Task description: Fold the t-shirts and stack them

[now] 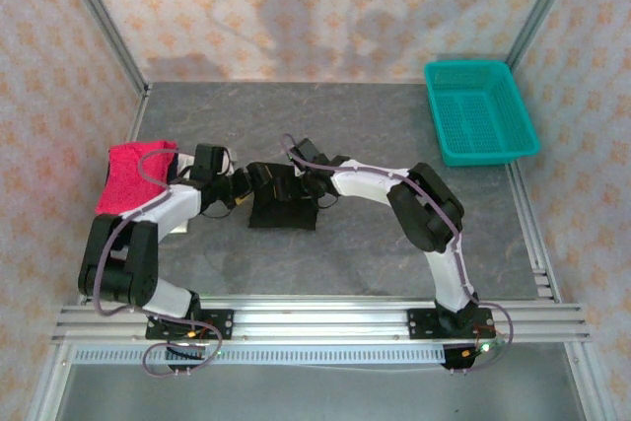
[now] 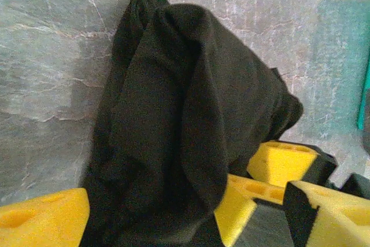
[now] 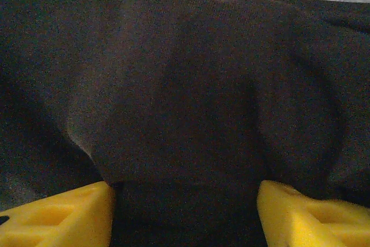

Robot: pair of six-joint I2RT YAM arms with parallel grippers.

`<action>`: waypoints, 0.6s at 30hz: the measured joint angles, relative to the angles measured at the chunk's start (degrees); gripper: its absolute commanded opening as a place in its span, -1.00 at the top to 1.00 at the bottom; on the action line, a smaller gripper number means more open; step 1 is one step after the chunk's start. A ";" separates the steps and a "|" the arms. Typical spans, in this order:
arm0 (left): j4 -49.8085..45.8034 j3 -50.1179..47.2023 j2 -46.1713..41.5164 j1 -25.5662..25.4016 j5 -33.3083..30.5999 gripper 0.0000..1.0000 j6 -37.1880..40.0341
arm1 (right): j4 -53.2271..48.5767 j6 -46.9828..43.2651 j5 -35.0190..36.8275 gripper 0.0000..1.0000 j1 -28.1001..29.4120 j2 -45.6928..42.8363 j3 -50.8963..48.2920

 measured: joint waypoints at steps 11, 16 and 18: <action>3.65 0.63 7.23 0.07 2.03 -0.71 0.11 | 0.81 0.42 0.02 -0.32 0.00 -0.28 -0.63; 4.66 1.09 8.37 0.00 2.25 -0.59 0.11 | 0.83 0.39 0.00 -0.32 0.00 -0.28 -0.66; 5.29 1.29 9.09 -0.04 2.62 -0.58 -0.07 | 0.83 0.39 0.00 -0.32 0.00 -0.28 -0.63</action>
